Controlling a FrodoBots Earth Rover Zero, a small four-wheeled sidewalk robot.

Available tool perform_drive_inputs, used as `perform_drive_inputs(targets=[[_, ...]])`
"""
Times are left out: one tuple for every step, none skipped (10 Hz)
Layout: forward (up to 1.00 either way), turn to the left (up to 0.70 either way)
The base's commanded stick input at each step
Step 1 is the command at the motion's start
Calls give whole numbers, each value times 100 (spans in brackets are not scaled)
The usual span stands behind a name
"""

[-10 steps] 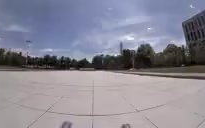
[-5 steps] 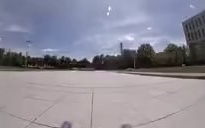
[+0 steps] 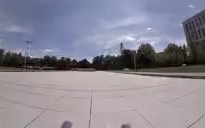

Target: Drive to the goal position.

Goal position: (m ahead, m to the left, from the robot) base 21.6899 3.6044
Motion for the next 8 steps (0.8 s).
perform_drive_inputs(targets=[[70, 0], [70, 0], [70, 0], [70, 0], [70, 0], [70, 0], [70, 0], [70, 0]])
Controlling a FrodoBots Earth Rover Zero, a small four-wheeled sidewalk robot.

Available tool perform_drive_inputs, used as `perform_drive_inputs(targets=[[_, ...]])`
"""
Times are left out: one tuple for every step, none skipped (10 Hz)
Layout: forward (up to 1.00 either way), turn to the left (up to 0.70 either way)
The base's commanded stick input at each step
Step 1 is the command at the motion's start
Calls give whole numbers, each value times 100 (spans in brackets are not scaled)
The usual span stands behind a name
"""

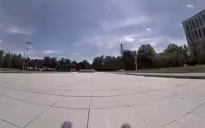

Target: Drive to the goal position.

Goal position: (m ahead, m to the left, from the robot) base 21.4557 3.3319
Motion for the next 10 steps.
perform_drive_inputs(targets=[[70, 0], [70, 0], [70, 0], [70, 0], [70, 0], [70, 0], [70, 0], [70, 0], [70, 0], [70, 0]])
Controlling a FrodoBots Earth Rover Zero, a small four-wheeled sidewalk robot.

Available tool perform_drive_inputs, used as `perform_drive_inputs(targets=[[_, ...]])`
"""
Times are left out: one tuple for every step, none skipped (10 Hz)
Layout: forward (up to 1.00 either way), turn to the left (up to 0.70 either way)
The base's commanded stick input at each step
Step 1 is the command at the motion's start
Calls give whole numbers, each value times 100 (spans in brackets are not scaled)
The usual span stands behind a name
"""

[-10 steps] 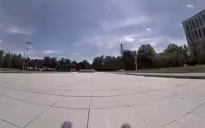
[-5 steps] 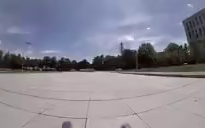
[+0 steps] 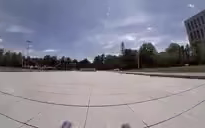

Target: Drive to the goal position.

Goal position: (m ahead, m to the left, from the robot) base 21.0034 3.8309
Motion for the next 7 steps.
perform_drive_inputs(targets=[[70, 0], [70, 0], [70, 0], [70, 0], [70, 0], [70, 0], [70, 0]])
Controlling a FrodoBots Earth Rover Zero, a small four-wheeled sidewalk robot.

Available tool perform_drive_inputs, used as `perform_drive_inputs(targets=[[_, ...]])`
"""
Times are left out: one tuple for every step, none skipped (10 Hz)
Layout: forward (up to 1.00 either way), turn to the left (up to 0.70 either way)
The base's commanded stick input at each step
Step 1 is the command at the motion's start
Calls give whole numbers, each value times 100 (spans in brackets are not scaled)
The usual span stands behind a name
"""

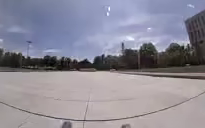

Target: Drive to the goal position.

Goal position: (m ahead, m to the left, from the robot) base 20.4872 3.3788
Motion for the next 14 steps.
perform_drive_inputs(targets=[[70, 0], [70, 0], [70, 0], [70, 0], [70, 0], [70, 0], [70, 0], [70, 0], [70, 0], [70, 0], [70, 0], [70, 0], [70, 0], [70, 0]])
